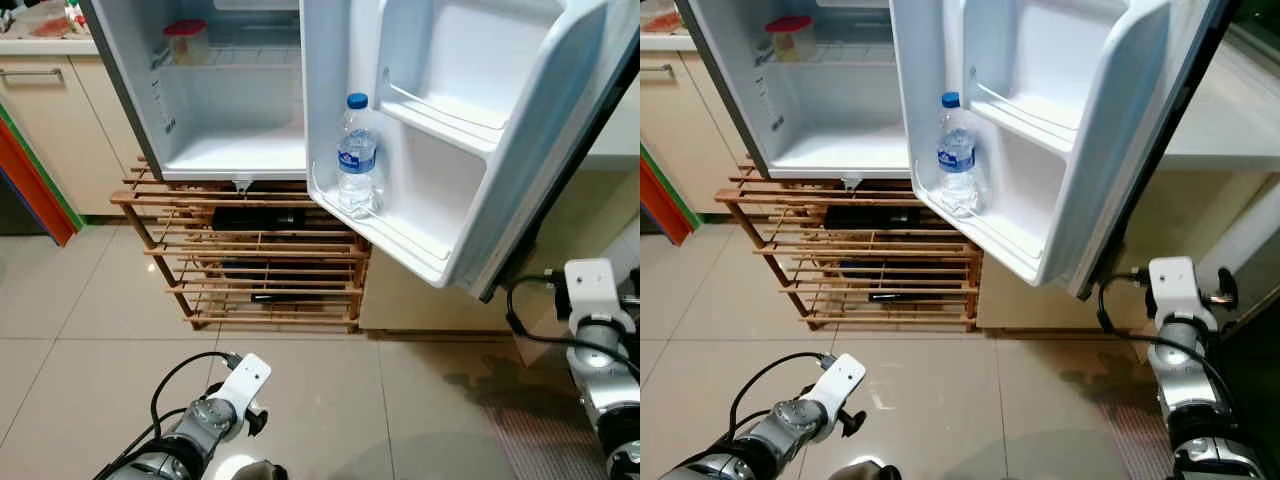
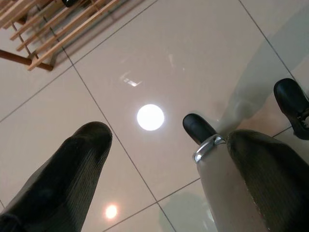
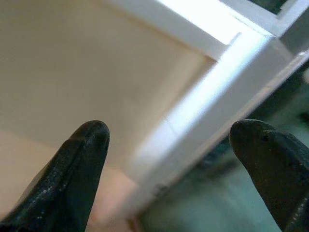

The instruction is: Restocking fridge

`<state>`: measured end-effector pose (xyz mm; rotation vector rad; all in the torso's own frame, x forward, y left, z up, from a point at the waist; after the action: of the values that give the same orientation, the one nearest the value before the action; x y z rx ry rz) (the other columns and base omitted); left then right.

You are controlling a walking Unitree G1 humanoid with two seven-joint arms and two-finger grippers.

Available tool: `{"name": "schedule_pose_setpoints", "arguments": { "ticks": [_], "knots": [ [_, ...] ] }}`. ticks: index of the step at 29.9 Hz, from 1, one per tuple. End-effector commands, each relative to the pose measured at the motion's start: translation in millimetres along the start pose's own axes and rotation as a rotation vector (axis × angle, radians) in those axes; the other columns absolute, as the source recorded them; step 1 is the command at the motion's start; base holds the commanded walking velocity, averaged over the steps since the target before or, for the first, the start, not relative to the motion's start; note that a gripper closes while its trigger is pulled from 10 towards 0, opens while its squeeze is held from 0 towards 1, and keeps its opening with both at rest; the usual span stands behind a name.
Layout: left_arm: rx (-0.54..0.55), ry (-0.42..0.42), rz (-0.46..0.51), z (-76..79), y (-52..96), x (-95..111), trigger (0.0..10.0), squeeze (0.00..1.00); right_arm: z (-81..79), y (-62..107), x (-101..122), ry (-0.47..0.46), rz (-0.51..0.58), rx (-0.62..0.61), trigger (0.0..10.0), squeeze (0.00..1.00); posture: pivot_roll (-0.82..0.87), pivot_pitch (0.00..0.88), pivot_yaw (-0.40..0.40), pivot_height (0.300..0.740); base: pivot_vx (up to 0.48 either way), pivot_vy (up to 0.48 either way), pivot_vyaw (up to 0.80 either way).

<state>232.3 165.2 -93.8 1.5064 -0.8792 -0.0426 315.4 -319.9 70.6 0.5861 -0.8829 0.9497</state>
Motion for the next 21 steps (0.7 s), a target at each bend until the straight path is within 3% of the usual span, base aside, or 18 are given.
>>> {"name": "schedule_pose_setpoints", "arguments": {
  "ticks": [1, 2, 4, 5, 12, 13, 18, 19, 21],
  "knots": [
    [0.008, -0.013, -0.002, -2.7, 0.5, -1.1, 10.0, 0.0, -7.5, -1.7, 18.8, -0.093, 0.071, 0.048, 10.0, 0.0, -0.08, 0.0, 0.029, 0.74, 0.0, 0.0, 0.0],
    [0.007, -0.022, -0.008, -2.5, 0.4, -1.1, 10.0, 0.0, -20.2, 0.7, 31.4, -0.146, 0.113, 0.12, 10.0, 0.0, -0.09, 0.0, 0.03, 0.74, 0.0, 0.0, 0.0],
    [0.007, -0.027, -0.013, -2.3, 0.3, -1.3, 10.0, 0.0, -26.1, 2.0, 35.7, -0.168, 0.124, 0.15, 10.0, 0.0, -0.09, 0.0, 0.03, 0.74, 0.0, 0.0, 0.0],
    [0.007, -0.044, -0.028, -1.8, 0.3, -4.1, 10.0, 0.0, -38.1, 5.8, 45.0, -0.221, 0.146, 0.217, 10.0, 0.0, -0.09, 0.0, 0.031, 0.74, 0.0, 0.0, 0.0],
    [0.014, -0.087, -0.079, -1.9, 1.1, -16.0, 10.0, 0.0, -61.9, 19.3, 68.5, -0.408, 0.174, 0.421, 10.0, 0.0, -0.1, 0.0, 0.03, 0.74, 0.0, 0.0, 0.0],
    [0.014, -0.107, -0.094, -1.9, 1.5, -19.3, 10.0, 0.0, -71.0, 28.6, 74.9, -0.488, 0.158, 0.534, 10.0, 0.0, -0.1, 0.0, 0.031, 0.74, 0.0, 0.0, 0.0],
    [0.009, -0.162, -0.139, -1.4, 2.6, -29.2, 10.0, 0.0, -92.8, 58.3, 85.2, -0.594, 0.113, 0.804, 10.0, 0.0, -0.11, 0.0, 0.036, 0.74, 0.0, 0.0, 0.0],
    [-0.021, -0.187, -0.182, 1.7, 3.5, -37.1, 10.0, 0.0, -105.9, 82.7, 89.9, -0.642, 0.062, 0.984, 10.0, 0.0, -0.11, 0.0, 0.037, 0.74, 0.0, 0.0, 0.0],
    [-0.049, -0.195, -0.211, 4.9, 4.2, -42.2, 10.0, 0.0, -113.9, 104.8, 91.8, -0.652, 0.034, 1.137, 10.0, 0.0, -0.11, 0.0, 0.037, 0.74, 0.0, 0.0, 0.0]
  ]
}}
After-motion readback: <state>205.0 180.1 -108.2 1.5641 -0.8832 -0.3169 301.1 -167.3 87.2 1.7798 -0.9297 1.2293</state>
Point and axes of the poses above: a point about 5 cm out from each wrist's last joint towards the gripper, its own y axis pointing back from the gripper into the wrist, its own x axis along the axis of the wrist's last joint, z = x × y, the point moved 3 cm from there along -y, pointing out of the wrist towards the gripper, and after that the axes turned 2 degrees about y, right-handed, at the moved point
